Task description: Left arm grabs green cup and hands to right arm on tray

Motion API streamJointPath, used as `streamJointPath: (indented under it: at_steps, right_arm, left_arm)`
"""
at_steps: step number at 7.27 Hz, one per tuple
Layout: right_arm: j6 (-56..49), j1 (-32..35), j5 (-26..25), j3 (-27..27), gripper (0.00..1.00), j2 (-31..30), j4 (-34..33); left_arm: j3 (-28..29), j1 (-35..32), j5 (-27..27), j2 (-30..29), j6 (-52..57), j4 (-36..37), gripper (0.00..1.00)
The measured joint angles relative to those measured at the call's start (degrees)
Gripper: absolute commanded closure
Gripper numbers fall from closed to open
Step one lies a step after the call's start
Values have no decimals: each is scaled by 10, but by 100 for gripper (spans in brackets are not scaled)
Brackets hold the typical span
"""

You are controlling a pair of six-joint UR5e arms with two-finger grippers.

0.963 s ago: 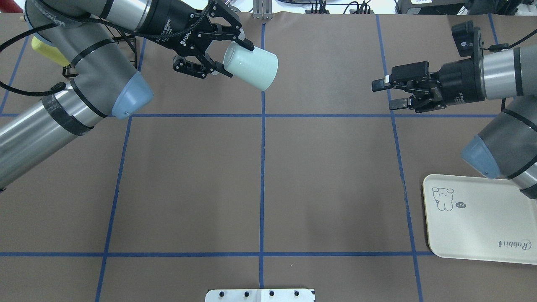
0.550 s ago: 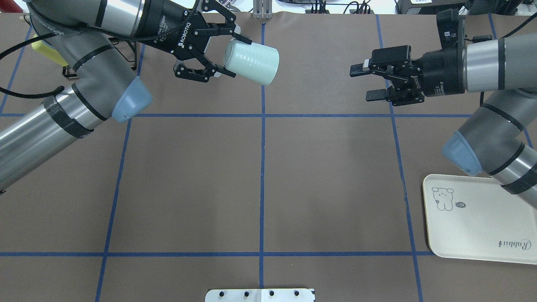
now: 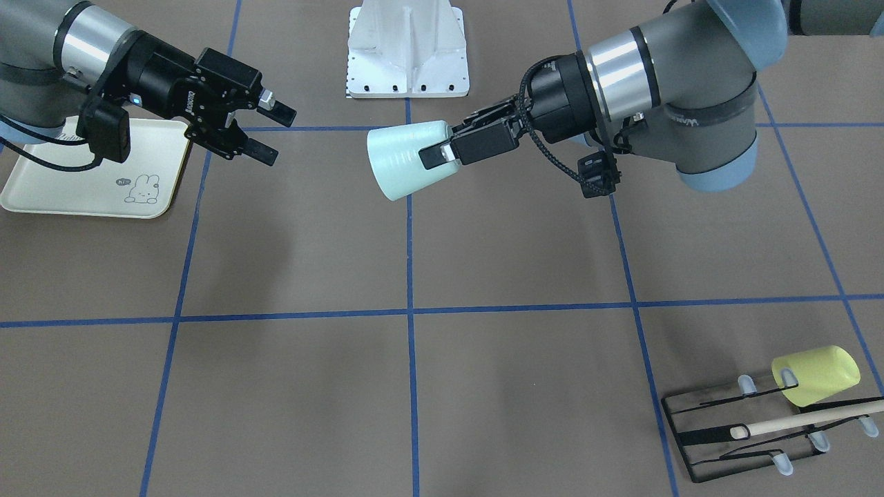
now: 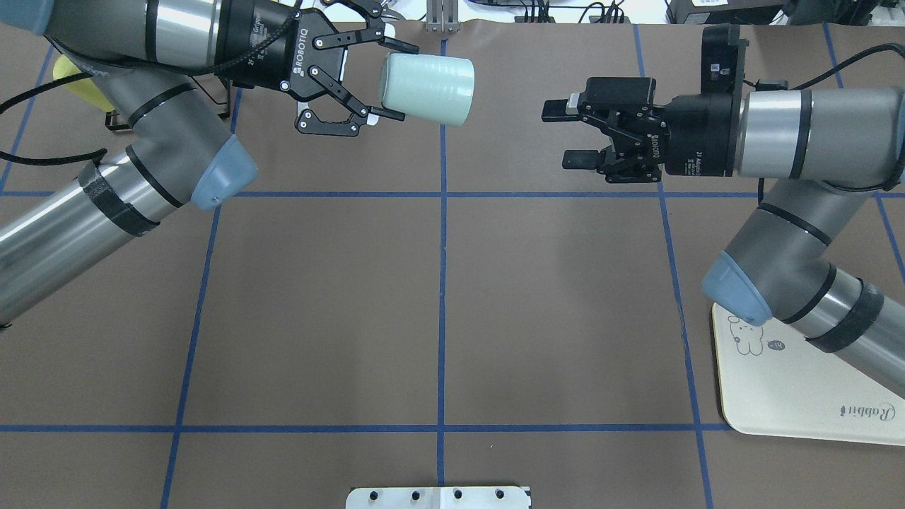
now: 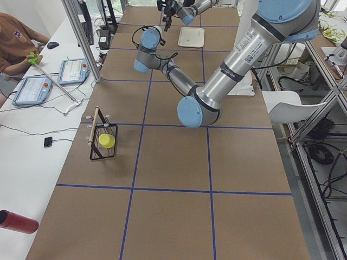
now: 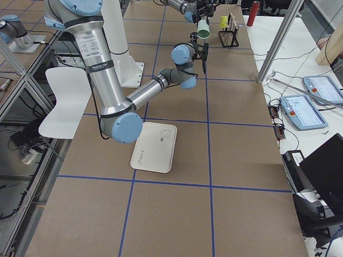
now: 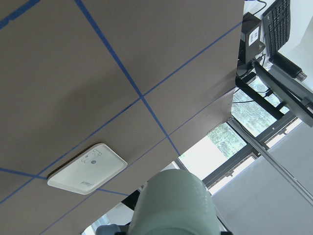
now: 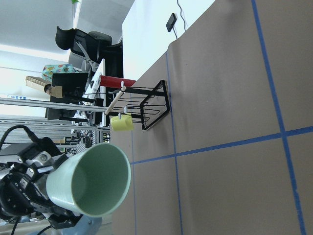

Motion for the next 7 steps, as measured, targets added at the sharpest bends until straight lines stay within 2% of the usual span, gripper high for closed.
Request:
streamJointPath:
  at_steps: [2, 3, 7]
  right_arm:
    - [21, -5, -22, -6, 8, 14, 36]
    - [35, -10, -35, -18, 8, 16, 81]
    - [74, -48, -104, -55, 10, 26, 198]
  left_arm:
    - [-37, 1, 1, 33, -67, -21, 100]
    - [-53, 5, 2, 46, -91, -26, 100]
    - [-90, 32, 43, 48, -150, -28, 100]
